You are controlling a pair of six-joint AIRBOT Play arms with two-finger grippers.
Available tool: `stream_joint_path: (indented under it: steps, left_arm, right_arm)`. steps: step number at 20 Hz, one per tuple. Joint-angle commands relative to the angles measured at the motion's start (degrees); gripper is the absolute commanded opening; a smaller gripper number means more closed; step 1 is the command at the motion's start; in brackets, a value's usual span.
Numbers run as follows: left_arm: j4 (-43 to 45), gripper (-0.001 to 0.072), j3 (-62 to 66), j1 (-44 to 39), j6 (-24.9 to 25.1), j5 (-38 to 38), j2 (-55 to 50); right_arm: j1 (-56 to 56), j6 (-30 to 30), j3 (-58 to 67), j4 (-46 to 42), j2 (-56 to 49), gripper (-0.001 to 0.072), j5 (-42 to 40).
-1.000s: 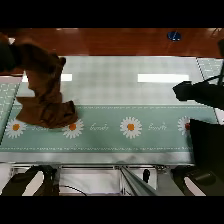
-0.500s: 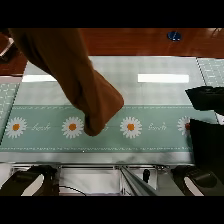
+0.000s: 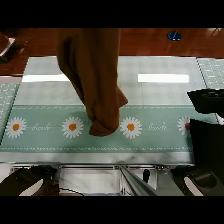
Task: Fold the shirts.
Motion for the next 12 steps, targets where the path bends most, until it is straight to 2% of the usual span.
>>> stream_joint_path:
  steps: [1,5,9,12]
  left_arm:
    - [-0.11,0.0023,-8.48,-1.97,-2.38,0.52,0.00]
    - [-1.01,0.0023,-25.49,-1.33,-1.64,-0.33,3.91]
    - [0.22,0.0023,-40.35,2.49,-1.44,-9.03,6.23]
    - [-0.09,0.0023,-47.91,-0.94,-1.53,-7.85,4.22]
  right_arm:
    - [0.04,0.28,0.02,-1.33,0.04,0.0411,0.63]
    - [0.04,1.75,-0.11,-4.52,-0.02,0.0411,0.96]
    - [0.04,2.78,-3.39,-4.61,-0.02,0.0411,0.81]
    - [0.04,4.92,-8.50,-4.59,-0.02,0.0411,-0.85]
